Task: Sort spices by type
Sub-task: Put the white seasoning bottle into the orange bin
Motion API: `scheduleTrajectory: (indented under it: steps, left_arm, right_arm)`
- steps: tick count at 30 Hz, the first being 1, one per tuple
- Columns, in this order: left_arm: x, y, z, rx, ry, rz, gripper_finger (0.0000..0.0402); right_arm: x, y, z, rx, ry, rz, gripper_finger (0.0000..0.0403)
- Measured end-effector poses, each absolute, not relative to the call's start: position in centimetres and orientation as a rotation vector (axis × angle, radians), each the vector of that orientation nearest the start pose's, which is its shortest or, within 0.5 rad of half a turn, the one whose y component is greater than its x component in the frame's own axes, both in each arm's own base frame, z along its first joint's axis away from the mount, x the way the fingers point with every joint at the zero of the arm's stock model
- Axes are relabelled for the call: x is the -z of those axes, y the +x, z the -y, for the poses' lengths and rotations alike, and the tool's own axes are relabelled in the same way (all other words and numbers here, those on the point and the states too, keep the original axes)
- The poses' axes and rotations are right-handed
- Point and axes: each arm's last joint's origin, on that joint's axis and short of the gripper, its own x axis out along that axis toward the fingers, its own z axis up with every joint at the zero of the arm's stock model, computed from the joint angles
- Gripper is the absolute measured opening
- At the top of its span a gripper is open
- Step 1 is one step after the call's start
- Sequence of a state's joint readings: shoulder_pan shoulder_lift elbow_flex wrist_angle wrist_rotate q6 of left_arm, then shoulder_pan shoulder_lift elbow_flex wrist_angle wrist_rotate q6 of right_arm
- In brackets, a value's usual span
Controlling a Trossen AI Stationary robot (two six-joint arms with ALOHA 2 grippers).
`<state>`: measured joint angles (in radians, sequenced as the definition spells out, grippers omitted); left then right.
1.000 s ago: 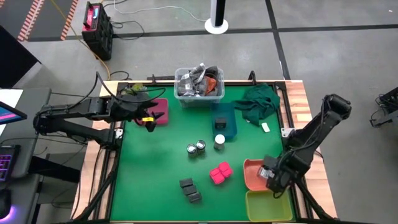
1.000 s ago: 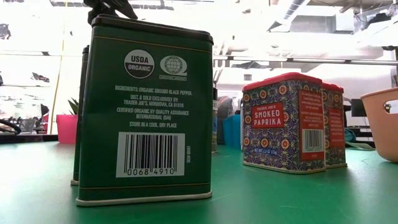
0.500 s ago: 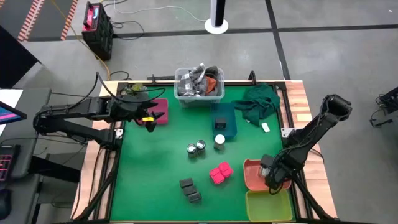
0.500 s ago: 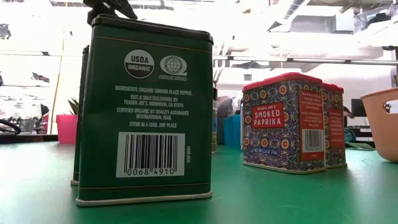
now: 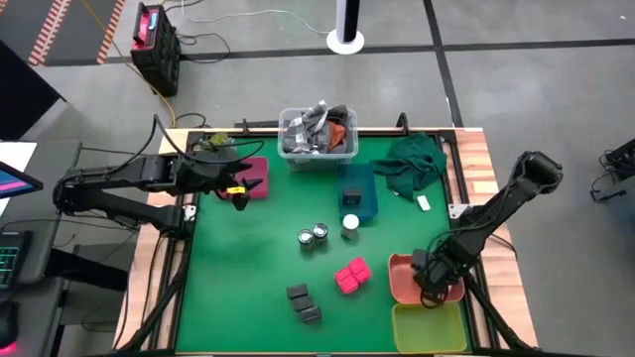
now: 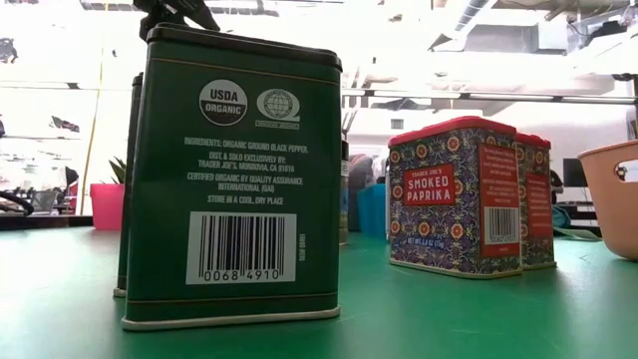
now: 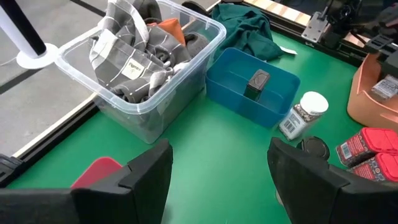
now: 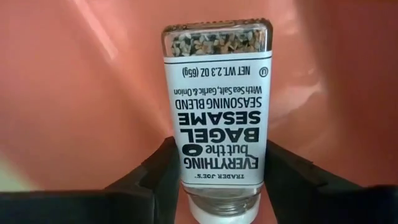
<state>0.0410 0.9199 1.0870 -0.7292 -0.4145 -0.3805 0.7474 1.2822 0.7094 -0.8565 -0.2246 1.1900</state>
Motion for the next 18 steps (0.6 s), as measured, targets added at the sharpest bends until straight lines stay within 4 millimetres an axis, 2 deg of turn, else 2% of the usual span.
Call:
scheduleTrajectory:
  steps: [6,9,14,18]
  left_arm:
    - [-36.3,17.1,-1.9,-0.542,-0.258,-0.465,0.0249]
    - [-36.3,17.1,-1.9,-0.542,-0.258,-0.465,0.0249]
    - [-36.3,17.1,-1.9,-0.542,-0.258,-0.464,0.0249]
    - [-36.3,17.1,-1.9,-0.542,-0.260,-0.464,0.0249]
  right_arm:
    - [-21.3,14.8,-14.0,0.056,0.556,-1.718,0.0211]
    - [-22.6,15.2,-13.5,-0.013,0.633,-1.817,0.0211]
    - [-23.1,16.4,-12.0,-0.150,0.829,-1.920,0.0222]
    - [-23.0,17.0,-9.5,-0.061,0.908,-1.943,0.0218]
